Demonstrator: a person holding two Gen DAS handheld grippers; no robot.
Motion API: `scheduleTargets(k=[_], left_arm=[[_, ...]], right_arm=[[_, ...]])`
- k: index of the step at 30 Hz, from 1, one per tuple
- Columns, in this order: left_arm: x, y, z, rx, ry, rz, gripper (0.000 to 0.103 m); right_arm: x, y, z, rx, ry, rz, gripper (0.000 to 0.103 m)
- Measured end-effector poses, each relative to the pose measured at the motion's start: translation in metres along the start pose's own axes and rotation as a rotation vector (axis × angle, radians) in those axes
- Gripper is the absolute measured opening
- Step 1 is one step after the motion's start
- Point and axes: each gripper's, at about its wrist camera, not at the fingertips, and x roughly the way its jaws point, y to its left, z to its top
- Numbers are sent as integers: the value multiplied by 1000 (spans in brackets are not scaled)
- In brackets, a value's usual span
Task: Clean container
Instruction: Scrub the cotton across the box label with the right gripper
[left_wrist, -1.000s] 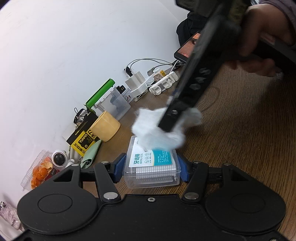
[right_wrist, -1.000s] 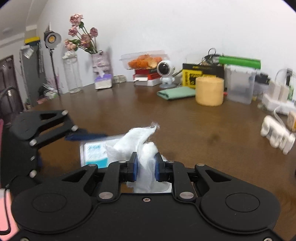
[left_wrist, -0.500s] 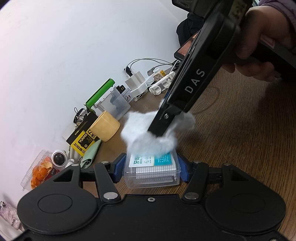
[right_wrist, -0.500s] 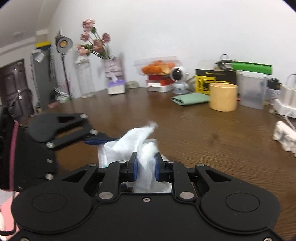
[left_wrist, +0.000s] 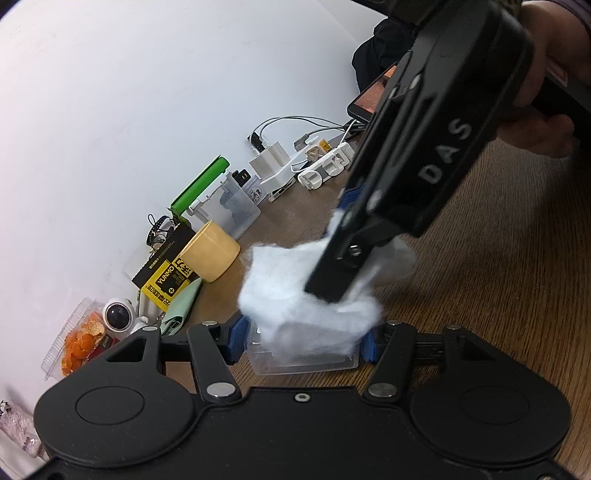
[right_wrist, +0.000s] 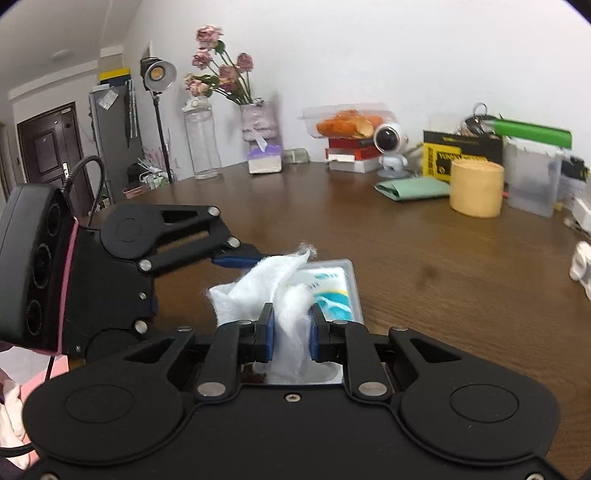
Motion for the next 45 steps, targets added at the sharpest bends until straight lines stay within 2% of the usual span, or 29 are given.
scheduleTargets(k=[8, 26, 35, 38, 45], left_arm=[[1, 1, 0, 0, 0, 0, 57], [2, 1, 0, 1, 0, 0, 57], [1, 0, 1, 1, 0, 0, 57], [1, 0, 1, 1, 0, 0, 57], [1, -1, 1, 2, 0, 1, 57]], right_arm=[[-4, -13, -4, 38, -12, -95, 19], [-4, -10, -3, 23, -11, -104, 19], [-3, 6, -4, -24, -17, 9, 19], [-4, 8, -3, -32, -10, 14, 19], [-2, -24, 0, 55, 20, -117, 19]])
